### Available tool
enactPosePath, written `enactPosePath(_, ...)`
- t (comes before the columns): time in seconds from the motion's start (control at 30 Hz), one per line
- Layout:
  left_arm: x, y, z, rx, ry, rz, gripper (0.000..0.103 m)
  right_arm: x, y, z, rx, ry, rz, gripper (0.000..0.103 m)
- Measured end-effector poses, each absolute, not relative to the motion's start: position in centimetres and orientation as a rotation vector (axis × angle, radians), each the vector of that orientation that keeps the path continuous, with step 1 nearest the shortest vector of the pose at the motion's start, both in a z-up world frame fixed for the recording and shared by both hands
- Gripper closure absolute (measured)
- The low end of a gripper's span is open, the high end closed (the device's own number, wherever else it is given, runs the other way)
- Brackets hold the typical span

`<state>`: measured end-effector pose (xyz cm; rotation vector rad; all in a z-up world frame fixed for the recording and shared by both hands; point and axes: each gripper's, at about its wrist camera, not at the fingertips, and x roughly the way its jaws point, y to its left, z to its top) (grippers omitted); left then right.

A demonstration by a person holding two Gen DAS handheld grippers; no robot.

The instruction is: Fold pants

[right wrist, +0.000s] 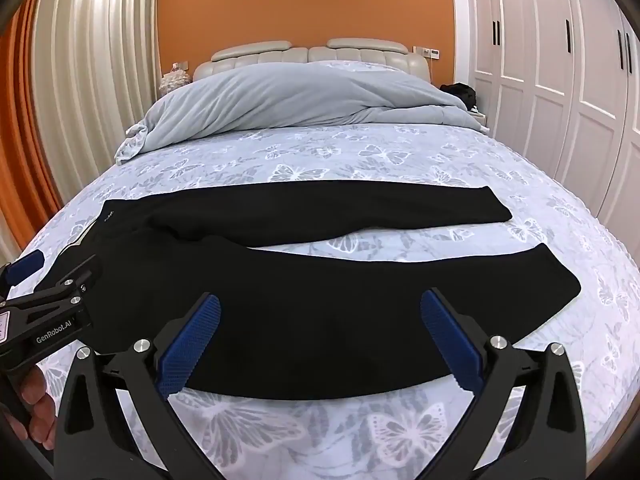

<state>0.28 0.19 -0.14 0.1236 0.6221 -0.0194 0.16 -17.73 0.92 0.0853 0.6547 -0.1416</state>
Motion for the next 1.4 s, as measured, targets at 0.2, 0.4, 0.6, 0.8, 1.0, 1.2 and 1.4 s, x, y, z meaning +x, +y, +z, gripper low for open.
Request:
enactPosePath(0.2, 0.25, 0.10, -0.25, 0.126, 0.620, -0.014, 0.005, 0.13, -17.77, 0.87, 0.084, 0.654, -0.141, 0.005)
enactPosePath(0.4, 0.24, 0.03, -0.40, 0.129, 0.623, -0.015, 0.005, 0.14, -17.69, 0.88, 0.084, 0.656, -0.141, 0.005)
enactPosePath(0.6, 0.29, 0.02, -0.44, 0.129, 0.624, -0.017, 0.005, 0.11, -17.58, 0.83, 0.086, 0.657, -0.142, 0.005)
enactPosePath(0.8, 0.30, 0.06, -0.48, 0.132, 0.622, -0.016, 0.005, 0.09, -17.56, 0.76, 0.086, 0.658, -0.142, 0.005)
enactPosePath(1.0, 0.37, 0.02, -0.49, 0.133, 0.623, -0.018, 0.005, 0.10, -17.51, 0.71, 0.088, 0.659, -0.142, 0.005)
enactPosePath(1.2, 0.36, -0.02, -0.56, 0.133, 0.623, -0.014, 0.005, 0.12, -17.51, 0.74, 0.087, 0.660, -0.142, 0.005)
enactPosePath(1.4, 0.31, -0.05, -0.59, 0.134, 0.621, -0.012, 0.005, 0.10, -17.55, 0.75, 0.087, 0.659, -0.141, 0.005)
